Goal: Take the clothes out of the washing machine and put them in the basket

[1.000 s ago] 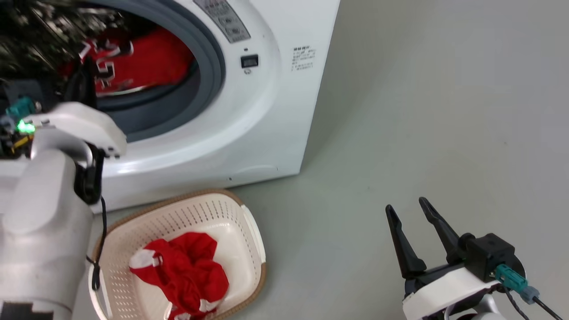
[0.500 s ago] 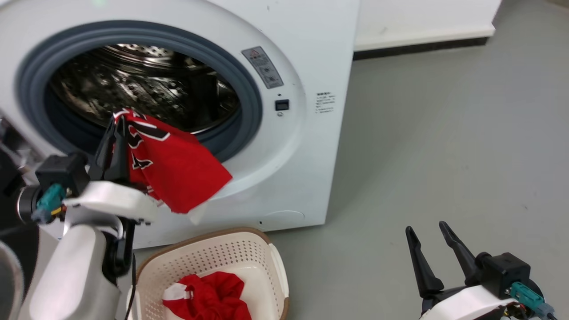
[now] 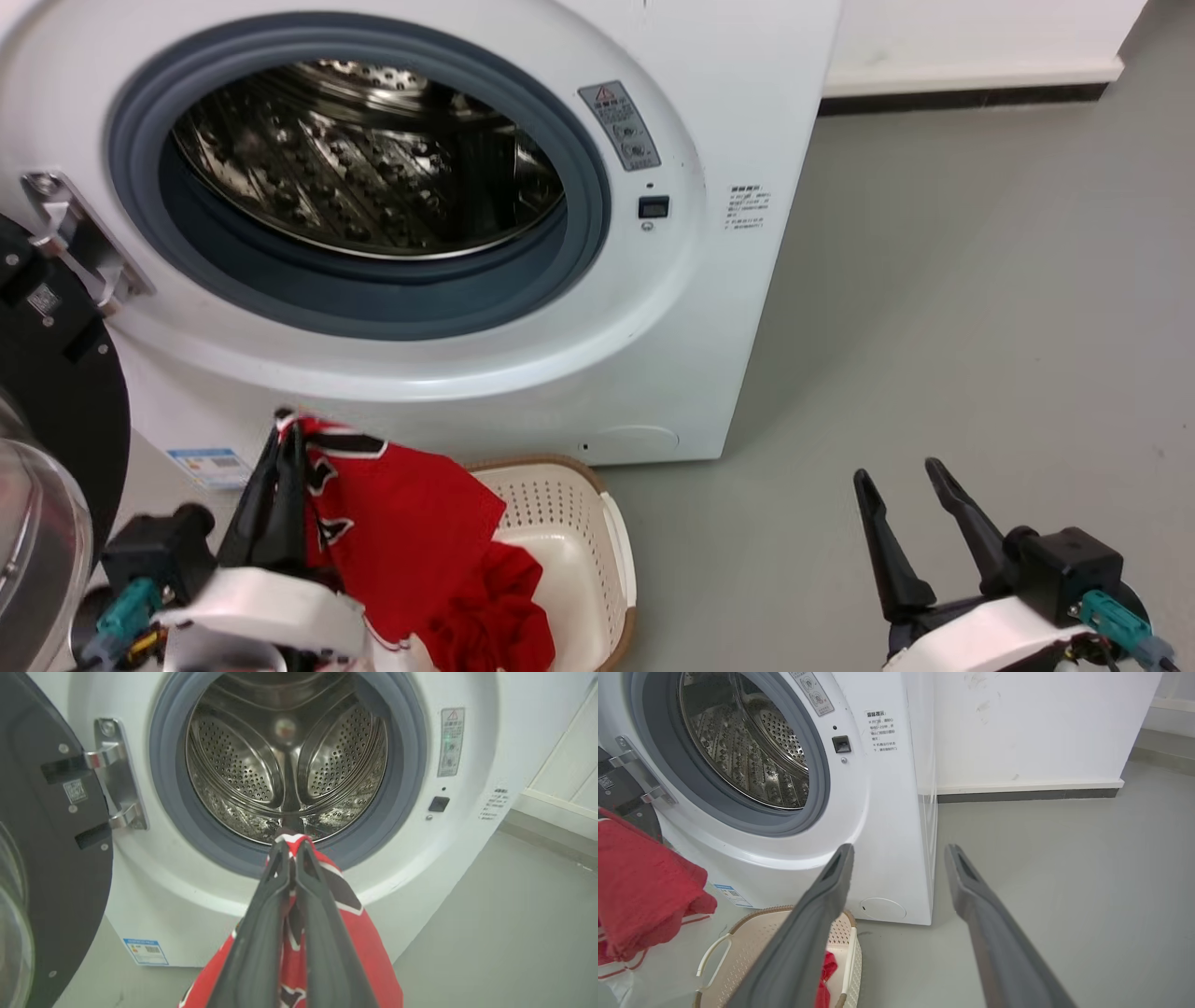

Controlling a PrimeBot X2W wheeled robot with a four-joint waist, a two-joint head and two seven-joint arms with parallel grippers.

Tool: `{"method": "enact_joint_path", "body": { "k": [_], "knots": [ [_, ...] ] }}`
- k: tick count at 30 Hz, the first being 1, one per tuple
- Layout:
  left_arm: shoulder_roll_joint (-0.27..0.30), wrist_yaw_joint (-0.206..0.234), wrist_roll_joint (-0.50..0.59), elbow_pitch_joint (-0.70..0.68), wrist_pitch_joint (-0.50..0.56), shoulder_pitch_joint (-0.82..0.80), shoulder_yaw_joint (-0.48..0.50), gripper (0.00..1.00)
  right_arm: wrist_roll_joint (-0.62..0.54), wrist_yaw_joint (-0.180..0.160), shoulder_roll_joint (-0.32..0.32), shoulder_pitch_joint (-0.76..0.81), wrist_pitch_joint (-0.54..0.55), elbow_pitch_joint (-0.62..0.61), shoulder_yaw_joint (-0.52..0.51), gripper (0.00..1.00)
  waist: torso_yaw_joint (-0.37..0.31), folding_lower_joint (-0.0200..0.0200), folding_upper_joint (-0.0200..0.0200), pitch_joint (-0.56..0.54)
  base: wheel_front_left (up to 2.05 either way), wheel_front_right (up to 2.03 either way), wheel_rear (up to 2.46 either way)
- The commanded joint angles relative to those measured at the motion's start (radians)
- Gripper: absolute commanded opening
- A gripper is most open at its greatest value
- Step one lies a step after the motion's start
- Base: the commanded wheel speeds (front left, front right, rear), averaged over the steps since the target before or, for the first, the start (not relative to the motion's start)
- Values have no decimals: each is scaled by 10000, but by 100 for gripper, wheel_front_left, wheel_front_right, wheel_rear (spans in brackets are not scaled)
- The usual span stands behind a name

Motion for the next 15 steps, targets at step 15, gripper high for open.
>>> {"method": "enact_joint_path", "body": {
  "k": [15],
  "knots": [
    [-408, -1212, -428, 4001, -773, -1496, -500, 0, 62, -3, 5, -1495, -363, -71, 481, 100, -1079, 1, -1, 3444, 0, 0, 0]
  ]
}}
